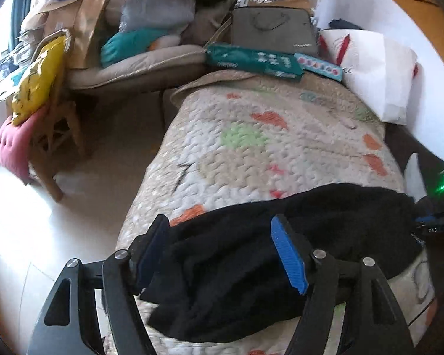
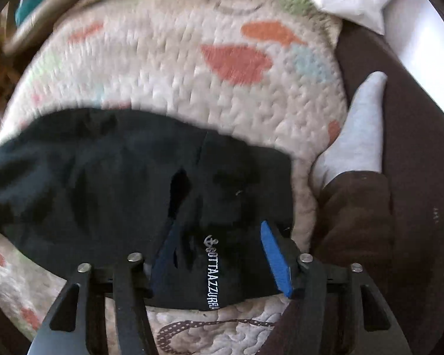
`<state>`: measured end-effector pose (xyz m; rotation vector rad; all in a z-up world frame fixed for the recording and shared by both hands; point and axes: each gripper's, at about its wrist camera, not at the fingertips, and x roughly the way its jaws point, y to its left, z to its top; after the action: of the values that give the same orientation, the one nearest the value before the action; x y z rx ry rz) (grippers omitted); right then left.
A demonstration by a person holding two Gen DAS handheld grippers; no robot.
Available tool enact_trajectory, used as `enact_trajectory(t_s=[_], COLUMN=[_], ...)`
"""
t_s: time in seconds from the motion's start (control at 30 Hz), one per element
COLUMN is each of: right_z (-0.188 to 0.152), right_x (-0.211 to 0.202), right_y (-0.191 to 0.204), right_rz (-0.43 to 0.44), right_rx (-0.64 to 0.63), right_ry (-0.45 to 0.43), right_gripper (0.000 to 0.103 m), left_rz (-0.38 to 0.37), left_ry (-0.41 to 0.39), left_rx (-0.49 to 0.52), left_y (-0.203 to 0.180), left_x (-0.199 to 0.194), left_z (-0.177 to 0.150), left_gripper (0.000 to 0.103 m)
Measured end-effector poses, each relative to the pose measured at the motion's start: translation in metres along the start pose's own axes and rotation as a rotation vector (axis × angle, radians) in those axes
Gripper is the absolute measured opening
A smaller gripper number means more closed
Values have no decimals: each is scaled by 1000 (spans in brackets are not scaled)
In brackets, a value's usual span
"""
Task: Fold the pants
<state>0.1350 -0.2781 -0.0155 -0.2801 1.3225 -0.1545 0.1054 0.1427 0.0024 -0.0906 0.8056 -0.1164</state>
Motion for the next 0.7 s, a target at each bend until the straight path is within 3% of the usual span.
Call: enact_trajectory(t_s=[0.1,0.13,0.2,0.27,0.33,0.4,0.47,0.57,0.7], right_z=[0,0,1,2,5,12,21,36,46], right_x=[5,4,-4,-25,-50,-75,-95,-110,-111], right_y=[-14,-17,-10,14,46,89,140,221,318], right_rz=[-4,-16,-98,-195,-207,-84,106,316,417], right_rx=[70,94,78,0,-82,-171,-273,-407,-559], right_ry=[8,13,-1,-69,-160,-248,-303,-317,-301], right_gripper=[28,40,49,49,51,51,51,51,51], left_rz=[75,100,166,193,188,201,234,286,273], left_ry=[6,10,26,44,52,40,20,-11,-8], left_rx=[-57,-106,-235,-348,-459,-503,-500,-478,-491], left_y=[28,42,71,96,117,125,127,125,132], left_x=[3,3,3,5,4,-1,-6,-13,-14], left_z=[-5,-5,-7,-11,-17,-20,-18,-15,-13], left_gripper=[71,71,71,71,71,71,71,71,71])
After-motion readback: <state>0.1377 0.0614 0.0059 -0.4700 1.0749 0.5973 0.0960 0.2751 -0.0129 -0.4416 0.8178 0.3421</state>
